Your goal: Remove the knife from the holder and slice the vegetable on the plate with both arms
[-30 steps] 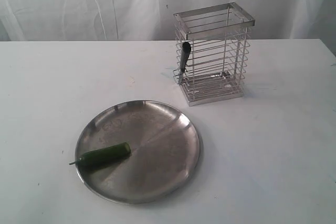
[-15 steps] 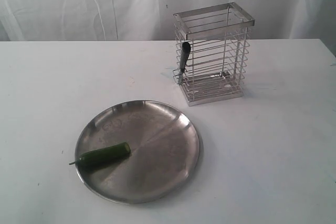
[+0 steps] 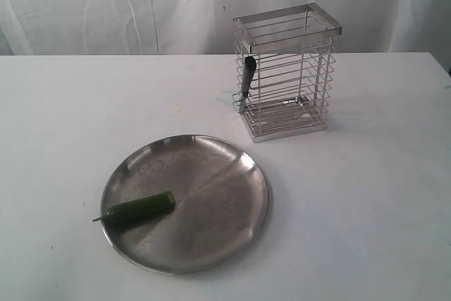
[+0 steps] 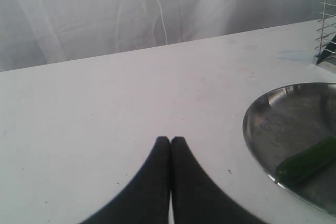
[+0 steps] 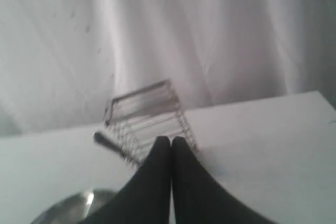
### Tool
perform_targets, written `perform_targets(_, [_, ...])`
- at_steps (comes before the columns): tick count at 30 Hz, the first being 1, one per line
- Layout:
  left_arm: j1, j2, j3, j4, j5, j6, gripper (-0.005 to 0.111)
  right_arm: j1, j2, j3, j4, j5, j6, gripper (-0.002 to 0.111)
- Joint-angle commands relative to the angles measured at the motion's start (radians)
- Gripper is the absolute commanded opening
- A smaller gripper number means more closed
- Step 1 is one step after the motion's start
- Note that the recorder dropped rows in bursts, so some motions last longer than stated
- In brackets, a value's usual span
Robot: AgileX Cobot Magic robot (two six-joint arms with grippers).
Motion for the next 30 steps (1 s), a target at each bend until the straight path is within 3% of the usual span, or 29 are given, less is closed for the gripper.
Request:
perform_targets(1, [-0.006,-0.005,0.006,0.002,-0.006,0.000,0.000,0.002,0.165,-0.088,0.342,0.190,-0.428,0.000])
perform_targets(8, [-0.006,-0.005,0.006,0.002,-0.006,0.000,0.000,0.034,0.586,-0.294,0.513,0.221,-0.684,0.005])
perform_targets(14, [-0.006,-0.005,0.006,0.002,-0.006,0.000,0.000,0.209,0.844,-0.410,0.417,0.060,-0.692,0.045])
perform_targets(16, [-0.006,-0.005,0.006,0.002,-0.006,0.000,0.000,0.247,0.924,-0.437,0.401,0.011,-0.682,0.051])
perform_targets(21, [-0.006,-0.005,0.006,0.002,-0.006,0.000,0.000,0.307,1.123,-0.550,0.380,-0.012,-0.655,0.051])
perform_targets(26, [-0.006,-0.005,0.006,0.002,-0.006,0.000,0.000,0.321,1.285,-0.669,0.272,-0.001,-0.501,0.051])
perform_targets(30, [-0.006,-0.005,0.006,0.002,-0.006,0.000,0.000,0.321,1.350,-0.723,0.271,0.029,-0.495,0.051])
